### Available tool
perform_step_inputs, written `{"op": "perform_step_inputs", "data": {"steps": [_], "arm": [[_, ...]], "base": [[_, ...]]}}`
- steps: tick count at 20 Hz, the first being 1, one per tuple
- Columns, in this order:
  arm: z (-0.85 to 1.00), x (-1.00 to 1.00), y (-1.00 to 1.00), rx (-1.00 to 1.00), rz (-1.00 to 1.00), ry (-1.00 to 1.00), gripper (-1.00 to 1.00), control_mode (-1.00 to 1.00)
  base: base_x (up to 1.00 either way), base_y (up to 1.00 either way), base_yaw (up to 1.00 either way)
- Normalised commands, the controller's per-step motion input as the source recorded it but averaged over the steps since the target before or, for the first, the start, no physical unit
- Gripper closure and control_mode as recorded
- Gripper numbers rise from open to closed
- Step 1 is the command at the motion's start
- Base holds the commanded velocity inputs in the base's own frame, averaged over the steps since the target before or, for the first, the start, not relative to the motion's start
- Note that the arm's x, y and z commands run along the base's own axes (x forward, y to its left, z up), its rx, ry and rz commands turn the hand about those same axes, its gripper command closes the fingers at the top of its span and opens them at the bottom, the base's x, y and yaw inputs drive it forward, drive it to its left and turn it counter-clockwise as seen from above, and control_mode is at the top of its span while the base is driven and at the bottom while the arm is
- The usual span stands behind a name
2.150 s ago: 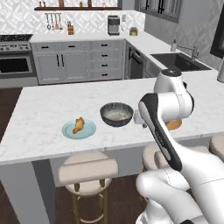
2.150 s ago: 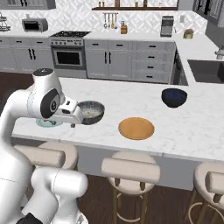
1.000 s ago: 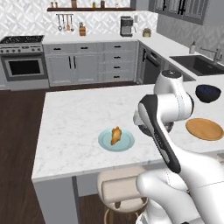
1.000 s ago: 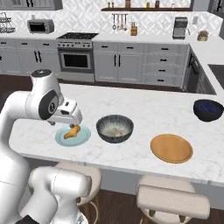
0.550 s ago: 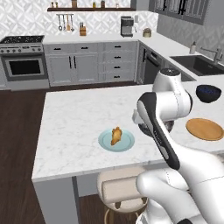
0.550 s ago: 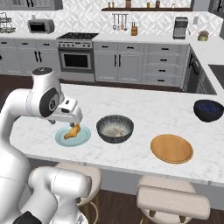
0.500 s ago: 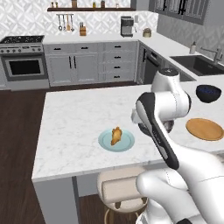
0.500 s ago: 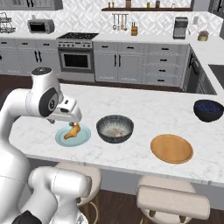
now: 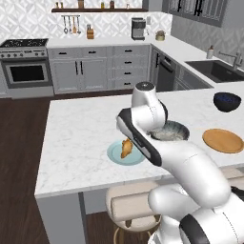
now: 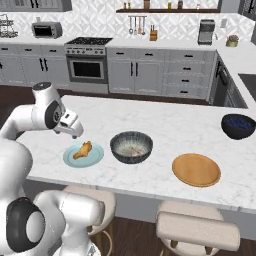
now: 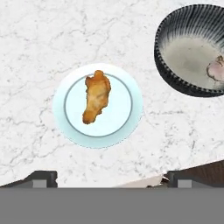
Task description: Pick the chicken drumstick and garlic from their plates and place them in the bowl. Then put the bowl in the fridge.
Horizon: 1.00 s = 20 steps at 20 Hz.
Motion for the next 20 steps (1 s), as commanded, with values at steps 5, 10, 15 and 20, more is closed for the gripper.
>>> {"op": "perform_step_inputs", "data": {"steps": [5,10,15,20], "arm": [[-0.61,1.0,-0.02,0.01,0.08,0.04,-1.0,-1.0],[-0.72,0.95,0.2,-0.01,-0.02,0.32,-1.0,-1.0],[-0.71,0.51,0.11,0.0,-0.03,0.18,-1.0,-1.0],[-0.45,0.18,0.0,-0.03,-0.02,0.0,-1.0,-1.0]], "base": [[0.0,0.0,0.0],[0.0,0.0,0.0],[0.0,0.0,0.0],[0.0,0.0,0.0]]}}
